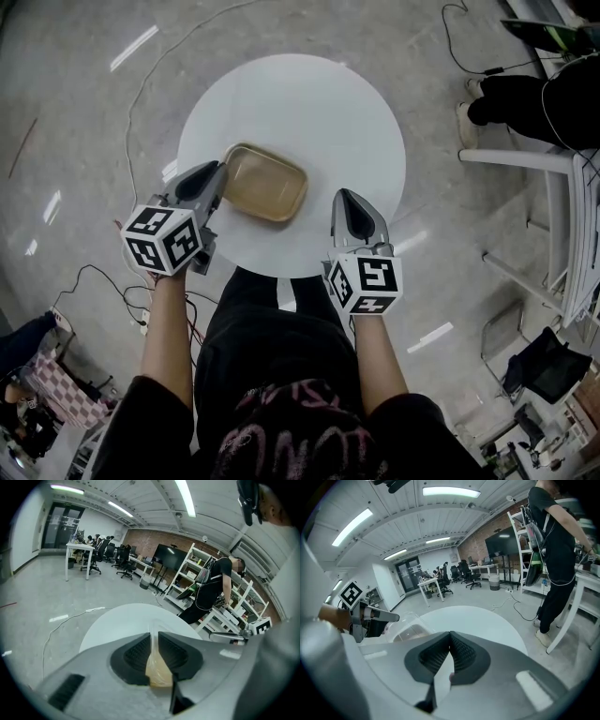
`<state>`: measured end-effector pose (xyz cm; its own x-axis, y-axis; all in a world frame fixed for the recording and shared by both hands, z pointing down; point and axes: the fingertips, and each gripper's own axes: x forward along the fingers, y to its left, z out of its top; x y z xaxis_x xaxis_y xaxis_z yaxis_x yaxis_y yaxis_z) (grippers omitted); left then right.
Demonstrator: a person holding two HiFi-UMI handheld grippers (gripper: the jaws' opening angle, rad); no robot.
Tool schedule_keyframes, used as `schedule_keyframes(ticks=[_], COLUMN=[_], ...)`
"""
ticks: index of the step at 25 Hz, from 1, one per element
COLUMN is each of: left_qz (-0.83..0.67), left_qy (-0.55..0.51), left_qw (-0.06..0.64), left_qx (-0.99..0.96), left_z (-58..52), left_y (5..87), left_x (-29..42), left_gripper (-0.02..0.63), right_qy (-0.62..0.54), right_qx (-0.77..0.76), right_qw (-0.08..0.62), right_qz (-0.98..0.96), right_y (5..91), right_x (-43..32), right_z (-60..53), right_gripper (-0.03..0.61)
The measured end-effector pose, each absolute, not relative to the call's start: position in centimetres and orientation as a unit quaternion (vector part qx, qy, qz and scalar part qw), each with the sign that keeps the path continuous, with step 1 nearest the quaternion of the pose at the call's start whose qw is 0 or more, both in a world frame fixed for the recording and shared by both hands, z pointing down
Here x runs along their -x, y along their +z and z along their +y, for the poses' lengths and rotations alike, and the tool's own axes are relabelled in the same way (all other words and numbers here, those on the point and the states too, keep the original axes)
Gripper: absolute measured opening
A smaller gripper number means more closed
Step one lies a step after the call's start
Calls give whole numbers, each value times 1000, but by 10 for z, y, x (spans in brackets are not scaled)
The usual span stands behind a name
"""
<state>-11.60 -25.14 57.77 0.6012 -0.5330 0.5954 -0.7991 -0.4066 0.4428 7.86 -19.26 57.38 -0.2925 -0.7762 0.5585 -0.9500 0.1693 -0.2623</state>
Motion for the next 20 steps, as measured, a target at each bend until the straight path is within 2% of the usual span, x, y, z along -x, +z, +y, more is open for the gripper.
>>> schedule_keyframes(ticks=[20], left_qz=[-408], left_qy=[156], left_qw=[329], left_qx=[-837], left_z=[-224], left_y=[535], left_x=[99], left_gripper=[28], right_qy=[265], right_qx=[-572], right_qw=[130], right_qz=[-766], right_y=[542], right_x=[-78], right_z=[-185], right_gripper=[0])
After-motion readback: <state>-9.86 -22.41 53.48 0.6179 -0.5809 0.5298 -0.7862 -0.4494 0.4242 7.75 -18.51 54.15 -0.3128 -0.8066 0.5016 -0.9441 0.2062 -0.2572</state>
